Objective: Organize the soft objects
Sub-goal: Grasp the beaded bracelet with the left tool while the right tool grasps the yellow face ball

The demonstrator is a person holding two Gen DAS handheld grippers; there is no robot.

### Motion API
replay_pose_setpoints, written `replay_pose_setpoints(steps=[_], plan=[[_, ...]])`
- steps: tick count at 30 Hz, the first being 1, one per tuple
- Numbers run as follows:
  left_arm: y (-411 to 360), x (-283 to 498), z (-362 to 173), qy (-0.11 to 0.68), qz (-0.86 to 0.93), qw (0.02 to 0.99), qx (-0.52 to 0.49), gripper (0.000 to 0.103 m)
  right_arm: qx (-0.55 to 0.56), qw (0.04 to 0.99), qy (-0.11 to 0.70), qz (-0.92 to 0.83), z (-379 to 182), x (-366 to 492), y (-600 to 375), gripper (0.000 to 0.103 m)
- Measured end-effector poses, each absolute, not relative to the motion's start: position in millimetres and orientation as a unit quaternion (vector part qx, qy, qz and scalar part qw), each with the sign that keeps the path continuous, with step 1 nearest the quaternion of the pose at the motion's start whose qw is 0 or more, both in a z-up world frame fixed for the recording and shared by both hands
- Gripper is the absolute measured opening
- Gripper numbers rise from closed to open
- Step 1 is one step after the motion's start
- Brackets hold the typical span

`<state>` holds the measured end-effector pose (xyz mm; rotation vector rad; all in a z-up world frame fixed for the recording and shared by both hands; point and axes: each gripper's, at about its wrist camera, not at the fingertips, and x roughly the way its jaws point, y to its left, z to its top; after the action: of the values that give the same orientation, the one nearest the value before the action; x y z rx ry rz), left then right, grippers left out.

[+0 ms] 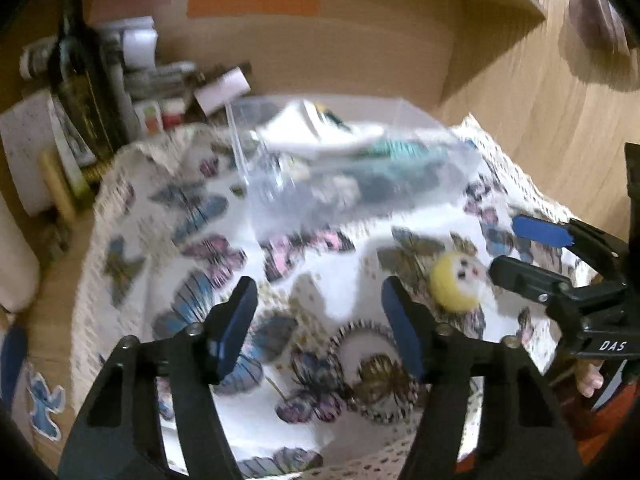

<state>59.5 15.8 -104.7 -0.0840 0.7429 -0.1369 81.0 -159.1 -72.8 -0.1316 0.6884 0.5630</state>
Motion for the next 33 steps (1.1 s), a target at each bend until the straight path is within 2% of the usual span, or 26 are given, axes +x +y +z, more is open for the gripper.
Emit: replay_pose_setpoints(steps=[3,5,7,11,13,15,16,17,18,25,33], plan=[[11,60,-118,0.378,-0.071,0.923,-0.032,0.059,-0.062,0.891,0.353,0.278,-86,80,-154,0.075],[9,60,-125,0.390,-0.077,0.917,-0.031,0.053,-0.064,0.883,0.368,0.284,-94,81,-151,0.075],[9,62,-133,0.403,-0.085,0.911,-0.036,0.044,-0.067,0.877,0.378,0.287,-101,81,-147,0.075],[10,58,-136,0.400,-0.095,0.910,-0.043,0.040,-0.062,0.871,0.391,0.290,-110,84,-143,0.075],[9,57,-137,0.400,-0.103,0.910,-0.048,0.026,-0.054,0.871,0.394,0.287,-112,88,-145,0.074],[9,57,-138,0.397,-0.102,0.911,-0.047,0.019,-0.048,0.875,0.394,0.276,-113,92,-147,0.065],[9,57,-138,0.397,-0.103,0.911,-0.046,0.012,-0.046,0.875,0.395,0.275,-113,93,-148,0.056],[9,57,-138,0.397,-0.103,0.911,-0.047,0.010,-0.044,0.875,0.396,0.275,-114,95,-149,0.047],[10,57,-138,0.397,-0.104,0.911,-0.049,0.007,-0.044,0.875,0.398,0.274,-114,96,-150,0.044],[15,56,-131,0.389,-0.094,0.914,-0.062,0.006,-0.047,0.871,0.398,0.285,-110,93,-153,0.042],[23,61,-95,0.343,-0.078,0.934,-0.067,0.005,-0.057,0.887,0.373,0.265,-89,97,-157,0.042]])
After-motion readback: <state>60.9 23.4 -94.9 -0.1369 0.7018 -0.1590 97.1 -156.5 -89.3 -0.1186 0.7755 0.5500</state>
